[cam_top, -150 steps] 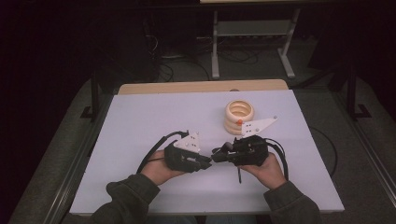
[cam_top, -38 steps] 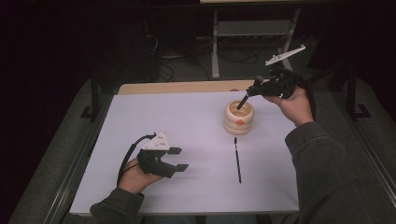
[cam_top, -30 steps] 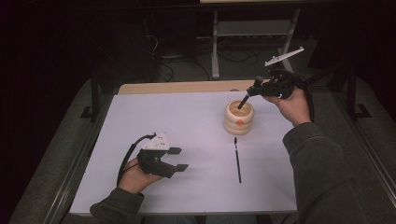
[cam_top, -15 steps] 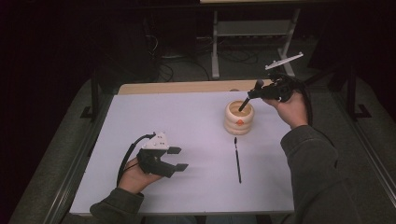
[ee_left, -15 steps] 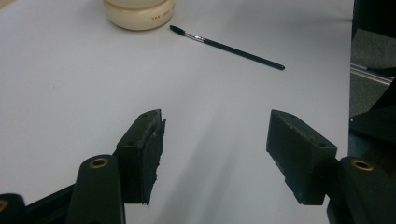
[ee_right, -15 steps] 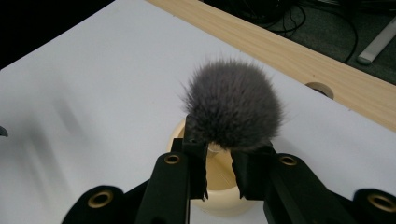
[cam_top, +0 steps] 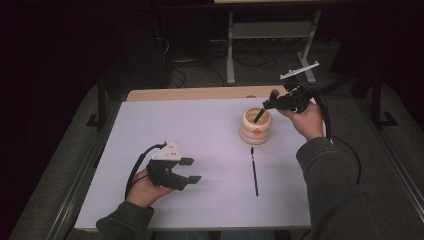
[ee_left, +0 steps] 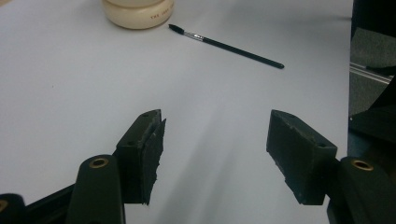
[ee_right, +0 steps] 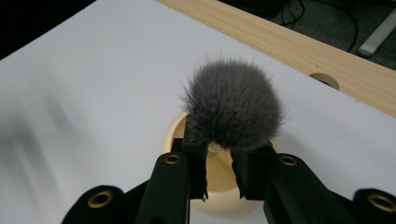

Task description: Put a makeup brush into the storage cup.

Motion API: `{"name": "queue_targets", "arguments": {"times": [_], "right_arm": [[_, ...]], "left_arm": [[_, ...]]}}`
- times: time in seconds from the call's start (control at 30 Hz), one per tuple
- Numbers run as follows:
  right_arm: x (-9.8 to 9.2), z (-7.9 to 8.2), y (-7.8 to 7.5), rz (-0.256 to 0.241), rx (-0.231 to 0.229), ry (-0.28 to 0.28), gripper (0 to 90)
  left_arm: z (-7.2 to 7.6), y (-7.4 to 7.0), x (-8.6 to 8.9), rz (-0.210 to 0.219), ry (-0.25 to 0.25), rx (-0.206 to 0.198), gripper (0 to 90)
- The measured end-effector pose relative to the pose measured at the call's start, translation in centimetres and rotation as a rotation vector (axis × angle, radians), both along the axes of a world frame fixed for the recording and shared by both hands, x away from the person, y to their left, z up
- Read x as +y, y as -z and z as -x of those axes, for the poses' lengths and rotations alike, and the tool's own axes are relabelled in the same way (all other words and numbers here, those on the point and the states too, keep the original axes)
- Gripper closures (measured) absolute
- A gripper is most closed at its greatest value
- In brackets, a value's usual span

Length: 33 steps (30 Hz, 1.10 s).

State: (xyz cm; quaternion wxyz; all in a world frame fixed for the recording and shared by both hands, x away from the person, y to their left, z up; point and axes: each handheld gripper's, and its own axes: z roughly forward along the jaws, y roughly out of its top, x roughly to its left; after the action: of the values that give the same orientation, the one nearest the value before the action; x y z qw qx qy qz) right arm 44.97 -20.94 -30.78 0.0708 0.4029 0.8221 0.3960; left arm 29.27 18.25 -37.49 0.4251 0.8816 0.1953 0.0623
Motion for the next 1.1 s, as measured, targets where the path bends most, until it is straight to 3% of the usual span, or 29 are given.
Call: {"name": "queue_targets", "arguments": {"times": [0.23,0.63,1.1], "right_arm": [[0.1,0.0,0.8,-0.022,0.017,0.015,75.4],[-0.1,0.0,2.2,-0.019,0.029,0.014,75.4],[-0.2,0.2,2.7,-0.035,0.037,0.025,74.8]], "left_arm": [[0.0,0.0,0.2,0.004,-0.004,0.001,35.6],[0.0,0.0,0.2,0.006,-0.006,0.005,35.5],[-0.1,0.1,0.2,0.003,-0.006,0.006,35.5]]}}
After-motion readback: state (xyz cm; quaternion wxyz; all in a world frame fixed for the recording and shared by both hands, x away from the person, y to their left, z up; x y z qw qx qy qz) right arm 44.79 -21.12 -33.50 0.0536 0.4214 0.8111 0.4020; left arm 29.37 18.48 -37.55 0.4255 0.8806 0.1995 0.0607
